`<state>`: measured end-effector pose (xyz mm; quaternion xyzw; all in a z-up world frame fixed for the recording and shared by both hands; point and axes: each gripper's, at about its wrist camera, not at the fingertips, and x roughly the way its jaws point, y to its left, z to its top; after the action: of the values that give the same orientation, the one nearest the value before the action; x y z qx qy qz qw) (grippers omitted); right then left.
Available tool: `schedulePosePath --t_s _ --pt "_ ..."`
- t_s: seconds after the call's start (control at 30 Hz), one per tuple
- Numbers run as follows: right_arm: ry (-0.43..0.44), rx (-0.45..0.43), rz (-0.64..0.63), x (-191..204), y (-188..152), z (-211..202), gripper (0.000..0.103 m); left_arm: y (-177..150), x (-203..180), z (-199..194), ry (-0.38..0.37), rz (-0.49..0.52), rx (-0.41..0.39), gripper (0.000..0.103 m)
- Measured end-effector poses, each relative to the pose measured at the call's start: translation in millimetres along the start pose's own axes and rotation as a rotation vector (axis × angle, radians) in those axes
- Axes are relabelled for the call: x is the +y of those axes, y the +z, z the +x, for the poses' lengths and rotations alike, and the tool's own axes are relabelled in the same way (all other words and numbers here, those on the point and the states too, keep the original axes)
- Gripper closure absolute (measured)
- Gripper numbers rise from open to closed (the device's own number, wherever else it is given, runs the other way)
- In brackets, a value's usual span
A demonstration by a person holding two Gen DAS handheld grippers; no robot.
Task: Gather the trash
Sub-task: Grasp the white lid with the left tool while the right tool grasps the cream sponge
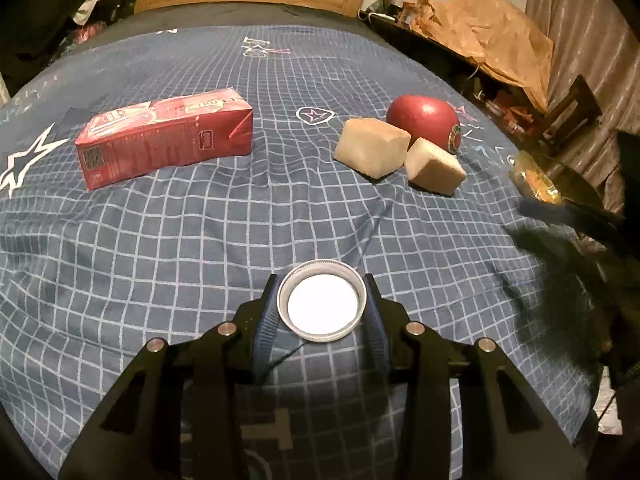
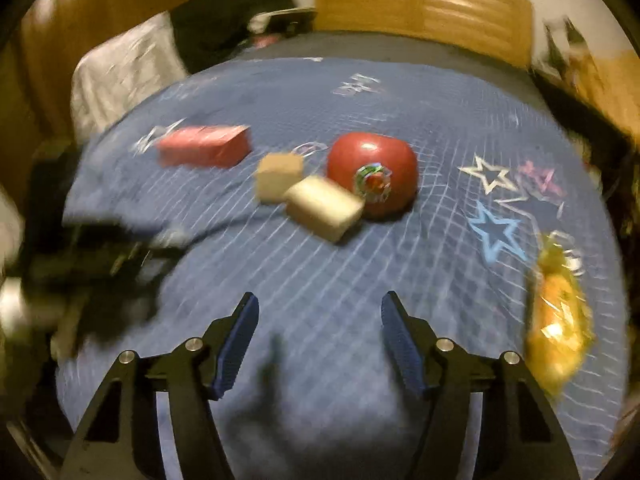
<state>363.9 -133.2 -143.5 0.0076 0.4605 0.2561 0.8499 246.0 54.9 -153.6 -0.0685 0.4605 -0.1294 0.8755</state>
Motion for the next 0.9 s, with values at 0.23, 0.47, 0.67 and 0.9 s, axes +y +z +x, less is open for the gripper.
schedulePosePath --t_s 0.23,0.47,0.67,0.9 --pt "0.013 -0.028 0.196 7.0 30.5 51.2 0.038 -2.4 9.8 -3.4 -0.015 -0.011 -0.007 0.064" --pt "-0.066 -0.060 0.236 8.8 35.3 65.2 0.043 -2.3 9.6 -3.7 -0.016 -0.012 -0.008 0.064" --pt "-0.104 -0.079 0.184 15.2 25.3 61.4 0.052 -2.2 8.4 -3.9 -0.015 -0.014 -0.010 0.064" --pt "-0.136 -0.143 0.113 30.6 -12.8 12.1 0.053 -3.9 5.7 -12.4 0.030 -0.003 -0.053 0.064"
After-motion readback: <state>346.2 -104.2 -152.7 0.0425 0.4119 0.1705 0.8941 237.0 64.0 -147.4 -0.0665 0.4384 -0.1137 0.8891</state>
